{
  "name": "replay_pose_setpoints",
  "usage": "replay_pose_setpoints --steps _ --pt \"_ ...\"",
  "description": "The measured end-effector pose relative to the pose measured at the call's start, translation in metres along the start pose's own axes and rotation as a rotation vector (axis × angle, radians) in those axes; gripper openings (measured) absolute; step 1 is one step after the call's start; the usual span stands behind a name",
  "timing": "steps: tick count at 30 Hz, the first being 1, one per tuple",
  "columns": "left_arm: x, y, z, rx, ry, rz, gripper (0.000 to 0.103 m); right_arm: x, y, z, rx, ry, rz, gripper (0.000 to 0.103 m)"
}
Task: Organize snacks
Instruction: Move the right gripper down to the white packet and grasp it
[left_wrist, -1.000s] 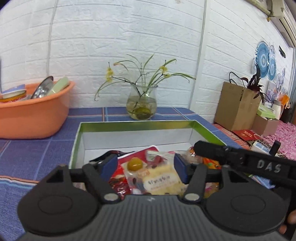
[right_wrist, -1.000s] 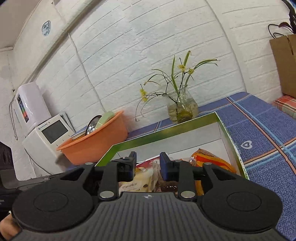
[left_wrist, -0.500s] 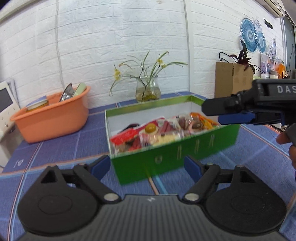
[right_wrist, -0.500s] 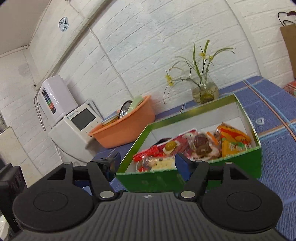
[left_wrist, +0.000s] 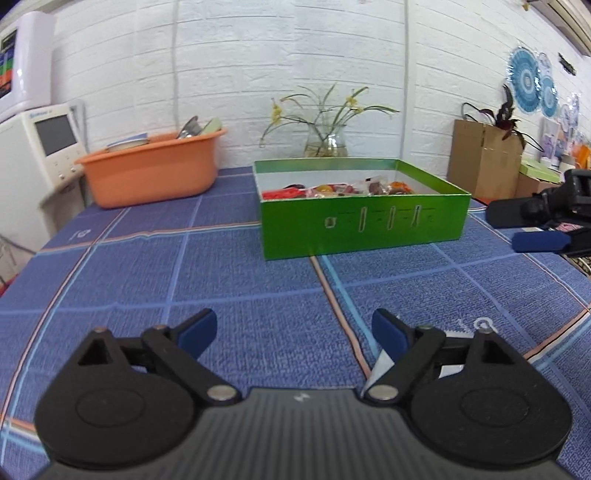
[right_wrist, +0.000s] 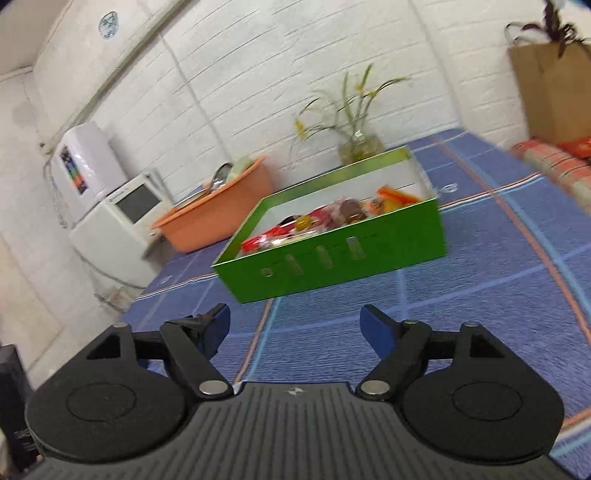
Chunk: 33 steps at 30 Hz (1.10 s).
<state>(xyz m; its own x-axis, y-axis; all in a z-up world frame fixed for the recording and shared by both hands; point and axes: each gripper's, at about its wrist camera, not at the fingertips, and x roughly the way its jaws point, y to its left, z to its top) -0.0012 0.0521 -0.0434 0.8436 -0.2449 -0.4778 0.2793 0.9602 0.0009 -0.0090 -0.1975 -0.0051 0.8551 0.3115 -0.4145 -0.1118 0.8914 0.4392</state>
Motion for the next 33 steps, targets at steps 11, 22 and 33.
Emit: replay_pose_setpoints --steps 11,22,33 --pt "-0.019 -0.001 -0.017 -0.086 0.018 -0.100 0.087 0.016 -0.022 -0.034 0.248 0.180 0.049 0.103" --pt "-0.015 -0.030 -0.026 0.005 0.073 -0.200 0.088 0.025 -0.026 -0.046 0.355 0.225 0.168 0.103" --pt "-0.002 -0.045 -0.038 0.109 0.105 -0.257 0.088 0.035 -0.006 -0.047 0.224 0.287 0.254 0.103"
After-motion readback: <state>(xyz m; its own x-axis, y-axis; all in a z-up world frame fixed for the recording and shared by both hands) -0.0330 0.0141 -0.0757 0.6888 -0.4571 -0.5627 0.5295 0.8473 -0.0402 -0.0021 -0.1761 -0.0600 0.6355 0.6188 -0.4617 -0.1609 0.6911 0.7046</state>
